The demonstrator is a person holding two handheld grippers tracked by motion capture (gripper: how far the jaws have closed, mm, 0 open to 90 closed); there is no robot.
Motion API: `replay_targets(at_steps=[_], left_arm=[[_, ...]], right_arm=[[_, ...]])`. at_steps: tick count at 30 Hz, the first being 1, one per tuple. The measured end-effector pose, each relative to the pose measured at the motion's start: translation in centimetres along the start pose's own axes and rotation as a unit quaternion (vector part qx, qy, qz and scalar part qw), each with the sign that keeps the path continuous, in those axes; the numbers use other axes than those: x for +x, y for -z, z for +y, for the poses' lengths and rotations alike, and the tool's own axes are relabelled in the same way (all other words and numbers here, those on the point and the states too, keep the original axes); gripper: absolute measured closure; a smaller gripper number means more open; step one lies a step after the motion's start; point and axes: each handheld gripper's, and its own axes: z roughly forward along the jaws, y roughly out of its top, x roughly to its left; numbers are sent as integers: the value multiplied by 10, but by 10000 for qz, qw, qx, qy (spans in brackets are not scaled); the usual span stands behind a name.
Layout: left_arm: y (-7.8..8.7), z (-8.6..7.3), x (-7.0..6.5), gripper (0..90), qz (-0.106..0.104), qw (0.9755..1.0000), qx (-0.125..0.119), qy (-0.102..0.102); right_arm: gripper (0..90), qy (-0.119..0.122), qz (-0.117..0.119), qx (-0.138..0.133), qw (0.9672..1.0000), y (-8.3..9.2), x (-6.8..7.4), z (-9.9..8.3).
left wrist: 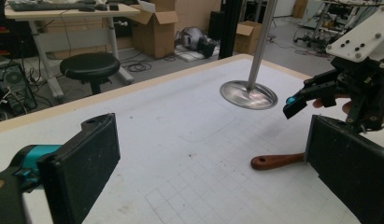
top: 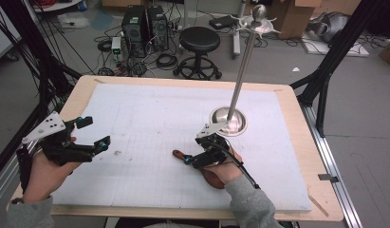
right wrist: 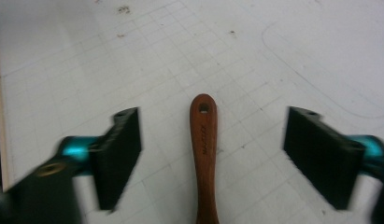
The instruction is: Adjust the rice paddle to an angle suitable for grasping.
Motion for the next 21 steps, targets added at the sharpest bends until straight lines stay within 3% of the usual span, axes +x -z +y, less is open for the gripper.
replay_targets(at_steps=[3, 6, 21], left_arm=[[-5, 1, 0, 39, -47, 10000, -7, 24], [-9, 2, 0, 39, -84, 10000, -3, 14], [-17, 4, -2, 39, -184, 9998, -9, 6]], right_arm=[[2, -156, -115, 33, 9998, 2, -1, -3], [5, -190, 38, -91, 9998, 5, -3, -9], [7, -143, -19, 179, 9997, 7, -3, -17]])
